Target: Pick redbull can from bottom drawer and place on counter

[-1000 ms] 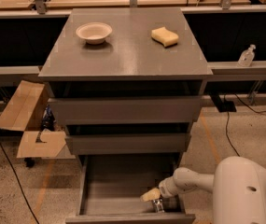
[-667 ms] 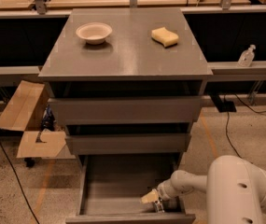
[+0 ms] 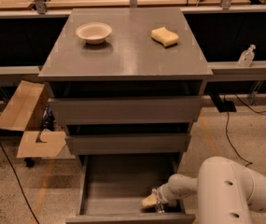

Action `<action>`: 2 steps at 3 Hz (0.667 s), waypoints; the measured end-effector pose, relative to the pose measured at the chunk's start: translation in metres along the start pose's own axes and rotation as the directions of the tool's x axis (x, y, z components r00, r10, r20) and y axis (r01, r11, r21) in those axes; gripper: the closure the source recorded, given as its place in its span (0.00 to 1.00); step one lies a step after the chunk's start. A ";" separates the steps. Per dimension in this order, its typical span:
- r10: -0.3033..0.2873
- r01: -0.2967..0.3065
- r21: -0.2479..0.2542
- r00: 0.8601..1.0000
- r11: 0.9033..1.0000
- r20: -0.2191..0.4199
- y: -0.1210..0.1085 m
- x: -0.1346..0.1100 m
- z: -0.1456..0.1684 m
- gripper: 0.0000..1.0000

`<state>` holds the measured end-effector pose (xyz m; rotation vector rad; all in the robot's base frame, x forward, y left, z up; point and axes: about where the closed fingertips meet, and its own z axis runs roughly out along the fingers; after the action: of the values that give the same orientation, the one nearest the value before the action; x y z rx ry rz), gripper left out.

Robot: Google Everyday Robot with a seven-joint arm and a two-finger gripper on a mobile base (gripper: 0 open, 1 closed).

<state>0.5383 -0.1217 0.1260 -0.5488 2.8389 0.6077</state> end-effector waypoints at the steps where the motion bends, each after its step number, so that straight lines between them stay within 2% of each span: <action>1: 0.018 -0.018 0.002 1.000 1.000 -0.005 -0.003 0.003 0.003 0.41; 2: 0.037 -0.037 -0.002 0.999 0.999 -0.014 -0.005 0.008 0.006 0.64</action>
Offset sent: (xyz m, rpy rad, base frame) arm -0.0056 -0.0096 -0.0126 0.0013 0.0444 -0.0466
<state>0.5335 -0.1260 0.1168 -0.5042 2.8681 0.6162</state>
